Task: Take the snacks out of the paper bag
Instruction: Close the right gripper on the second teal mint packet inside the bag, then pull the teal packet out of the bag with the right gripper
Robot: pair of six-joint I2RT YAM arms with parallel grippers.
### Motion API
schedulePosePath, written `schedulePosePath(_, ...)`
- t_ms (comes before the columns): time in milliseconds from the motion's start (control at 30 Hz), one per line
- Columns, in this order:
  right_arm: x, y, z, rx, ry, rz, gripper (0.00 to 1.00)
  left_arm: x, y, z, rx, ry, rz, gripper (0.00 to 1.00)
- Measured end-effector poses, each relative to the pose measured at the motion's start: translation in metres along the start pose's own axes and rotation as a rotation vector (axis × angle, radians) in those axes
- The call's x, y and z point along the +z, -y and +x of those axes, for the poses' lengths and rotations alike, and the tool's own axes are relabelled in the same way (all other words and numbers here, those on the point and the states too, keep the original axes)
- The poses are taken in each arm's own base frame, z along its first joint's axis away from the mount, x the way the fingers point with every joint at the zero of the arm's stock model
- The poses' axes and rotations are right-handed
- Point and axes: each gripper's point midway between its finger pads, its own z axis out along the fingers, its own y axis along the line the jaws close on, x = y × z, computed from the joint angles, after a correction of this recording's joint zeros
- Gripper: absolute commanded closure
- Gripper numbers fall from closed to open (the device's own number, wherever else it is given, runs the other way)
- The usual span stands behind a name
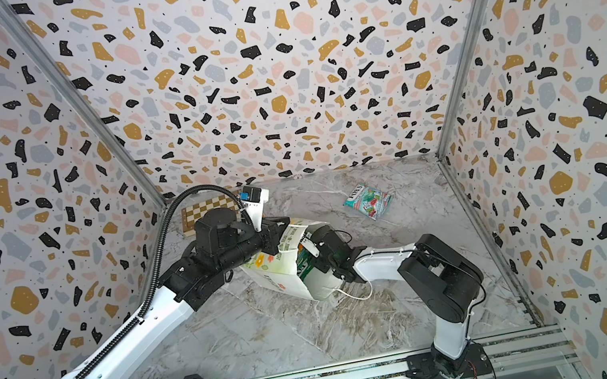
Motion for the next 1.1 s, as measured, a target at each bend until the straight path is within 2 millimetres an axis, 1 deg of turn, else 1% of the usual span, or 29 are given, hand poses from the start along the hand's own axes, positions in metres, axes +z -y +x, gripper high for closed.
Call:
schedulePosePath(200, 0.008, 0.003, -0.007, -0.01, 0.016, 0.007, 0.59, -0.001, 0.0, 0.0, 0.001, 0.001, 0.0, 1.0)
schedulePosePath(300, 0.013, 0.005, -0.008, -0.011, 0.021, 0.006, 0.68, -0.001, 0.0, 0.0, 0.0, 0.001, 0.0, 1.0)
schedulePosePath(467, 0.015, 0.006, -0.008, -0.007, 0.027, -0.007, 0.9, -0.002, 0.0, 0.0, 0.0, -0.002, -0.001, 1.0)
schedulePosePath(567, 0.015, 0.005, -0.009, -0.003, 0.034, -0.022, 1.0, -0.002, 0.0, 0.0, 0.0, -0.001, -0.002, 1.0)
schedulePosePath(700, 0.009, 0.001, -0.009, 0.009, 0.044, -0.048, 1.0, -0.002, -0.002, 0.0, 0.001, 0.002, -0.011, 1.0)
schedulePosePath(867, -0.012, 0.0, -0.011, 0.035, 0.074, -0.073, 1.0, -0.002, -0.004, -0.001, 0.0, 0.006, -0.024, 1.0)
schedulePosePath(1100, -0.038, 0.001, -0.022, 0.073, 0.128, -0.094, 1.0, -0.002, -0.008, 0.0, -0.001, 0.007, -0.045, 1.0)
